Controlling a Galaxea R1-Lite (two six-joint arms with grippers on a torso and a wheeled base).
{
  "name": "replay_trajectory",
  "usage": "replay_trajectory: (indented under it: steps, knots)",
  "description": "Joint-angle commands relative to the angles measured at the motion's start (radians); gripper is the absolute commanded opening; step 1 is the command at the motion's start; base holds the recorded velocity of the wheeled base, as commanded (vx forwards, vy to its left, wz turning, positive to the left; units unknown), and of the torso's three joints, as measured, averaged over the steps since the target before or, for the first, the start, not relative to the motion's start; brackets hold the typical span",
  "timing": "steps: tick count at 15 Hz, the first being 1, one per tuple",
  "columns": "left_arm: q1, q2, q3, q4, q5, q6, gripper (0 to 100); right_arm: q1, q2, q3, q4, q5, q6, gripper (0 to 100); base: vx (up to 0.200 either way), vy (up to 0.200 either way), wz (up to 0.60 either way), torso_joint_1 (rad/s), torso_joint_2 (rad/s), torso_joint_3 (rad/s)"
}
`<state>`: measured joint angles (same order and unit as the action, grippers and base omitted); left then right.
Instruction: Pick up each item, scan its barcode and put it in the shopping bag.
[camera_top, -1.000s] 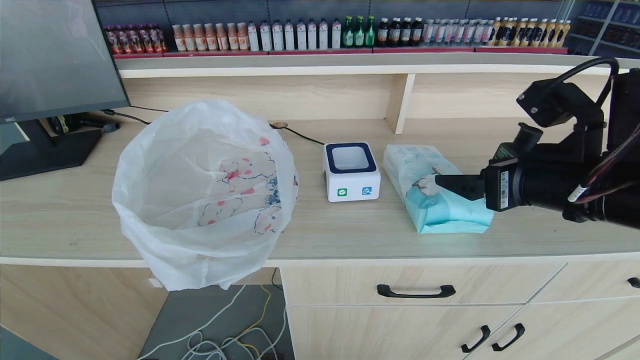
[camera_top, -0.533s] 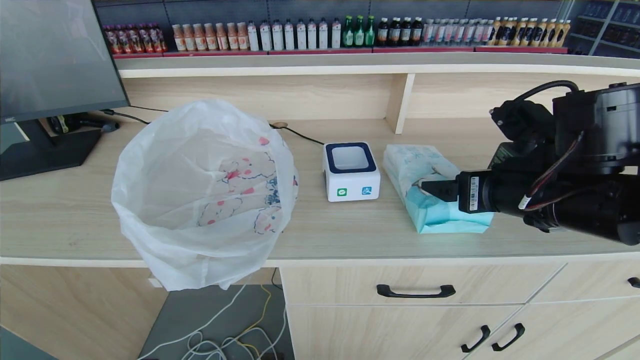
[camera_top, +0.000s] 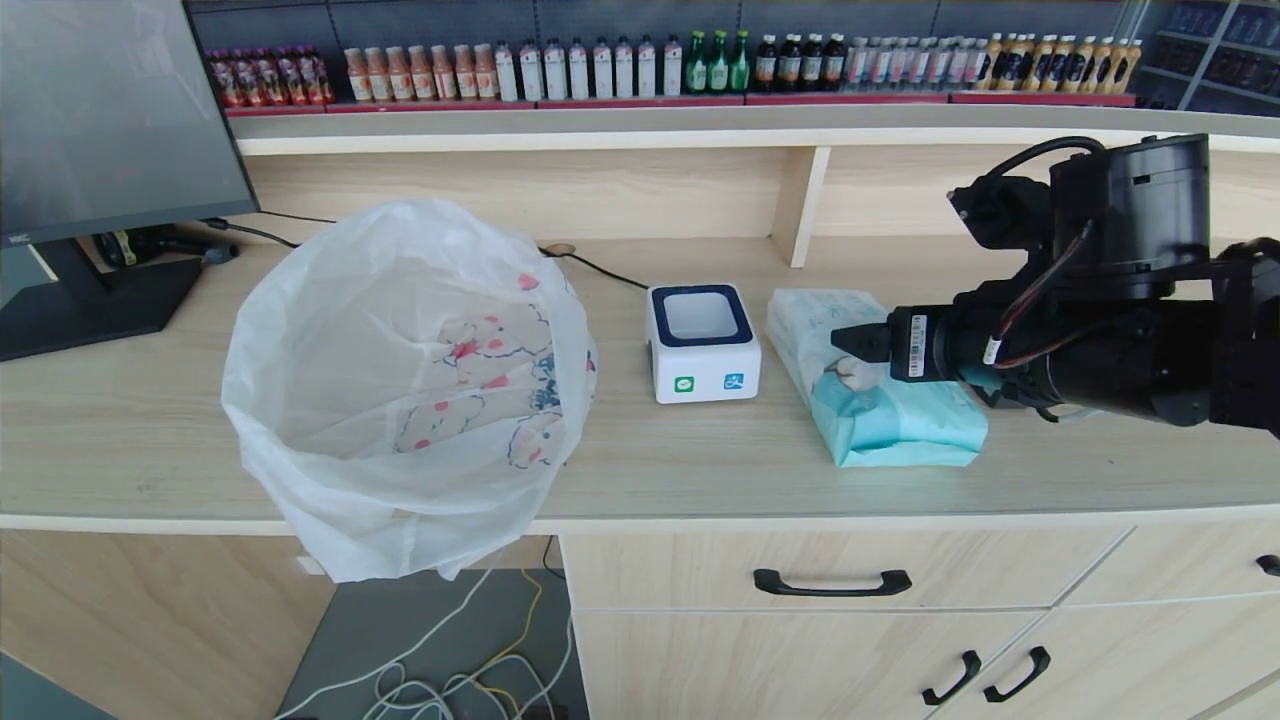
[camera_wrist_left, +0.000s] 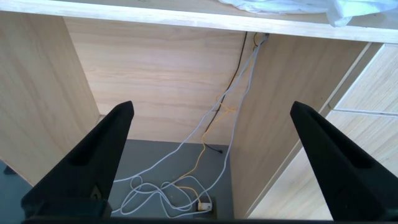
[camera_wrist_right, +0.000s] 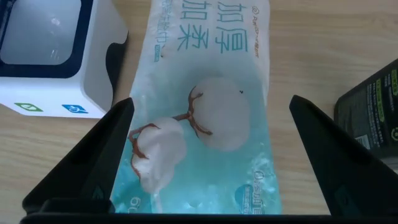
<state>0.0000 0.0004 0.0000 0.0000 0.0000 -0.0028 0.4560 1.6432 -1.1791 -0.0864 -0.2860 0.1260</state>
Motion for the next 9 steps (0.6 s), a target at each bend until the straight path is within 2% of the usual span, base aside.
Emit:
replay_trajectory:
  steps: [1, 4, 9]
  knots:
    - [0.0, 0.0, 0.0, 0.0, 0.0, 0.0, 100, 0.0, 0.015, -0.028, 0.023, 0.002, 0.003, 100, 0.0, 0.0, 0.0, 0.0, 0.0, 0.0]
    - [-0.002, 0.0, 0.0, 0.0, 0.0, 0.0, 100, 0.006, 0.026, -0.06, 0.088, 0.001, 0.032, 100, 0.0, 0.0, 0.0, 0.0, 0.0, 0.0]
    - [0.0, 0.0, 0.0, 0.0, 0.0, 0.0, 100, 0.01, 0.075, -0.08, 0.088, 0.001, 0.054, 100, 0.0, 0.0, 0.0, 0.0, 0.0, 0.0]
